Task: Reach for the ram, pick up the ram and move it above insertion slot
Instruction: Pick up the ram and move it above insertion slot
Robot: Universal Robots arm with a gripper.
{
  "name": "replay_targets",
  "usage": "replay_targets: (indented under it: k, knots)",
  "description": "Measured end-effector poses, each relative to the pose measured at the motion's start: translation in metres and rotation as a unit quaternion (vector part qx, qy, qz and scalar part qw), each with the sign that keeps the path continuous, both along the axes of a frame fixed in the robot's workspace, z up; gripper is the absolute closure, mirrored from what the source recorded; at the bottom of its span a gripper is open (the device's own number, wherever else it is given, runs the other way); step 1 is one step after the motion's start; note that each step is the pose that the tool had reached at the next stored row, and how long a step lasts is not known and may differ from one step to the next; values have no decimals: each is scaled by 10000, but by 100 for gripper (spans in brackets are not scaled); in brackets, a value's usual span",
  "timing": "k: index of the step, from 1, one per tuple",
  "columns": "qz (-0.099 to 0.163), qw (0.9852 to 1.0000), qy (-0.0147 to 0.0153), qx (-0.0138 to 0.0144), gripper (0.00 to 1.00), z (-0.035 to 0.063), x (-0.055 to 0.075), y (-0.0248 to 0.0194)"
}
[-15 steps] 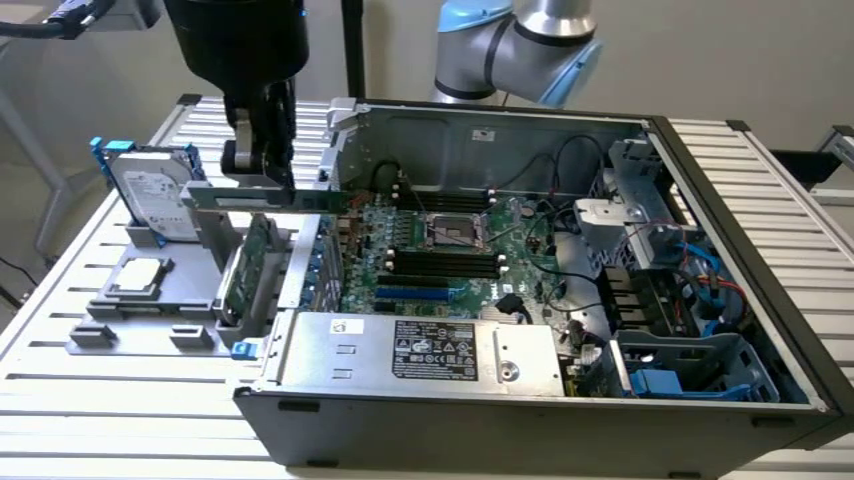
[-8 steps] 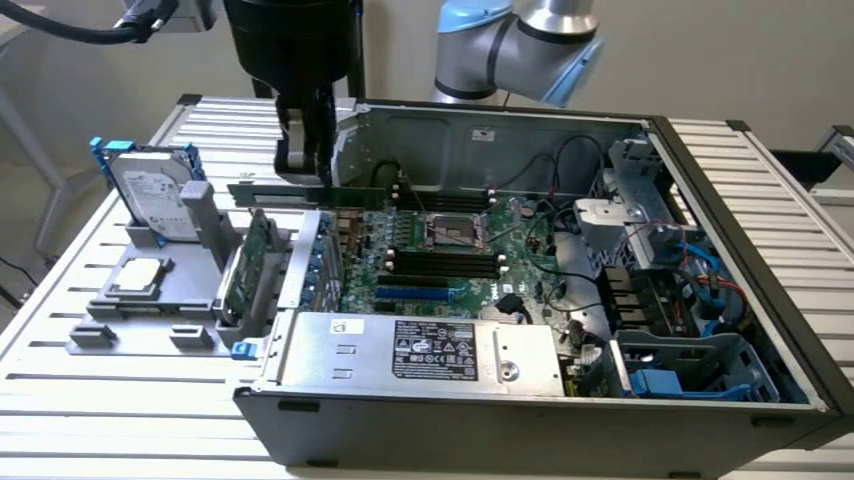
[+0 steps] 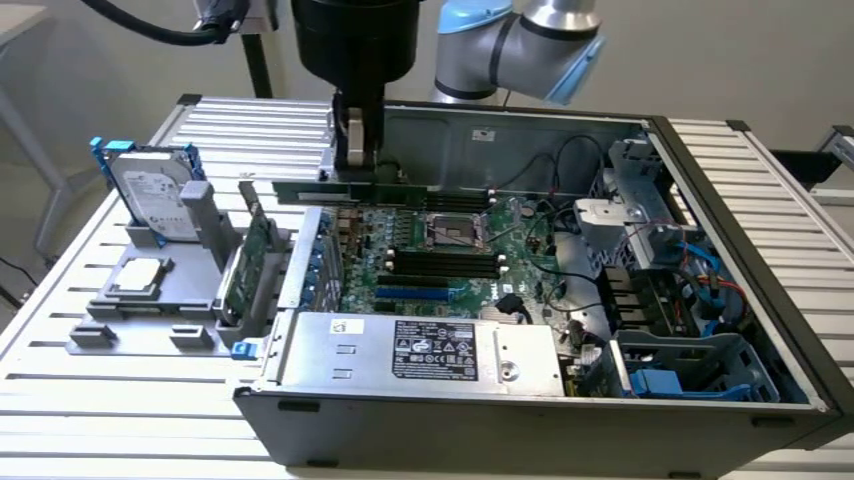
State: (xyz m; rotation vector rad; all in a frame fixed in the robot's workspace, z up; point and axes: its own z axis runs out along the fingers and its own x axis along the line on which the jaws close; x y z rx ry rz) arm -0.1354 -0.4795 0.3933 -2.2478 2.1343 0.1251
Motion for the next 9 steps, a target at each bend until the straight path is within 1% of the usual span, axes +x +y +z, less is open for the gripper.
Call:
replay_targets:
  k: [4, 6, 9]
  knots:
    - [0, 10000, 0, 3, 87, -1, 170, 40]
    - [1, 10000, 0, 3, 87, -3, 240, 72]
    - [1, 10000, 0, 3, 87, -8, 333, 131]
